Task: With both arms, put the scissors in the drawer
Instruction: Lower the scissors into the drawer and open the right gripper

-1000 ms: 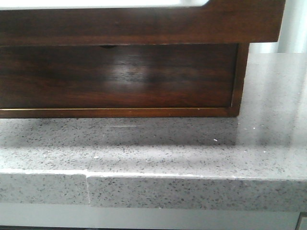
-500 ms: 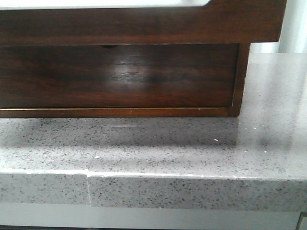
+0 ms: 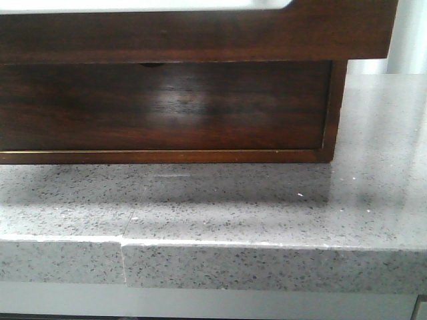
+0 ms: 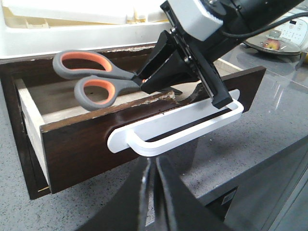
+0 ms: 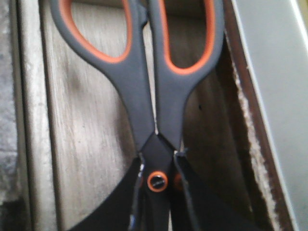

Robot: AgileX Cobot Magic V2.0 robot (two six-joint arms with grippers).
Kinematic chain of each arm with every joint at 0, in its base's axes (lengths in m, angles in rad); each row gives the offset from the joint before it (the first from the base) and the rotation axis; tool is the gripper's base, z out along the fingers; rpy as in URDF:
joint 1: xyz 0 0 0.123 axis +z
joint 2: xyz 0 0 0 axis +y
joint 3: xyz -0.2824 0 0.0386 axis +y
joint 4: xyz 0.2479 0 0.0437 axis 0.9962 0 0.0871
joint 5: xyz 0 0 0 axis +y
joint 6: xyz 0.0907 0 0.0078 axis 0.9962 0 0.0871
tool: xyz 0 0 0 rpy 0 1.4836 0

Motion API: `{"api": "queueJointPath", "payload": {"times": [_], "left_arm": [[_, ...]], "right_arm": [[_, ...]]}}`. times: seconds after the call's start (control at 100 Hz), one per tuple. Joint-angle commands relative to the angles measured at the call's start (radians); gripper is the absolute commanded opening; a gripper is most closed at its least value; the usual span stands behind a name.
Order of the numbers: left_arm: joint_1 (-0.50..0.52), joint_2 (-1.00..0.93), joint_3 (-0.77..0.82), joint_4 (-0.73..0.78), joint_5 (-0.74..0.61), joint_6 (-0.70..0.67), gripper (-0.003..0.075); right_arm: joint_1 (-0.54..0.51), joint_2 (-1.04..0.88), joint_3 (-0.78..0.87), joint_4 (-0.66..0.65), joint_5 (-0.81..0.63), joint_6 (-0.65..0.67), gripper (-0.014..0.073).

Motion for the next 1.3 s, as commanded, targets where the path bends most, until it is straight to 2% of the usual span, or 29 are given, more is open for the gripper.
{"api": "queueJointPath", "payload": {"times": [0.0, 0.08, 0.13, 0.26, 0.33, 0.4, 0.62, 0.78, 0.92, 1.13, 1.29], "left_arm": [[-0.006, 0.012, -0.031, -0.031, -0.063, 0.002, -0.002], [-0.006, 0.012, -0.031, -0.033, -0.067, 0.002, -0.002], [-0.006, 0.012, -0.031, -0.035, -0.07, 0.002, -0.002], [-0.006, 0.012, -0.031, -0.035, -0.07, 0.002, -0.002], [-0.006, 0.012, -0.031, -0.035, -0.07, 0.002, -0.002], [-0.006, 0.012, -0.031, -0.035, -0.077, 0.002, -0.002], [-0.006, 0.012, -0.031, -0.035, -0.096, 0.002, -0.002], [-0.006, 0.012, -0.031, -0.035, -0.097, 0.002, -0.002], [-0.006, 0.012, -0.031, -0.035, -0.11, 0.002, -0.002], [-0.006, 0.009, -0.031, -0.027, -0.137, 0.002, -0.002], [-0.006, -0.026, 0.003, -0.025, -0.15, 0.002, -0.002]], "right_arm": [[-0.034, -0.028, -0.033, -0.028, -0.061, 0.051, 0.0179], [-0.056, -0.03, -0.033, -0.028, -0.061, 0.117, 0.0313], [-0.07, -0.031, -0.033, -0.028, -0.061, 0.141, 0.0361], [-0.094, -0.05, -0.033, -0.024, -0.046, 0.201, 0.0372], [-0.092, -0.072, -0.033, -0.019, -0.023, 0.201, 0.0338], [-0.081, -0.093, -0.033, -0.017, -0.015, 0.201, 0.0265], [-0.011, -0.18, -0.033, -0.015, 0.011, 0.201, -0.0076], [0.053, -0.242, -0.029, 0.061, 0.068, 0.201, -0.0067], [0.118, -0.302, 0.025, 0.063, 0.078, 0.201, -0.0053], [0.149, -0.577, 0.314, 0.052, -0.152, 0.29, -0.0045], [0.149, -0.865, 0.605, -0.076, -0.311, 0.4, -0.0045]]}}
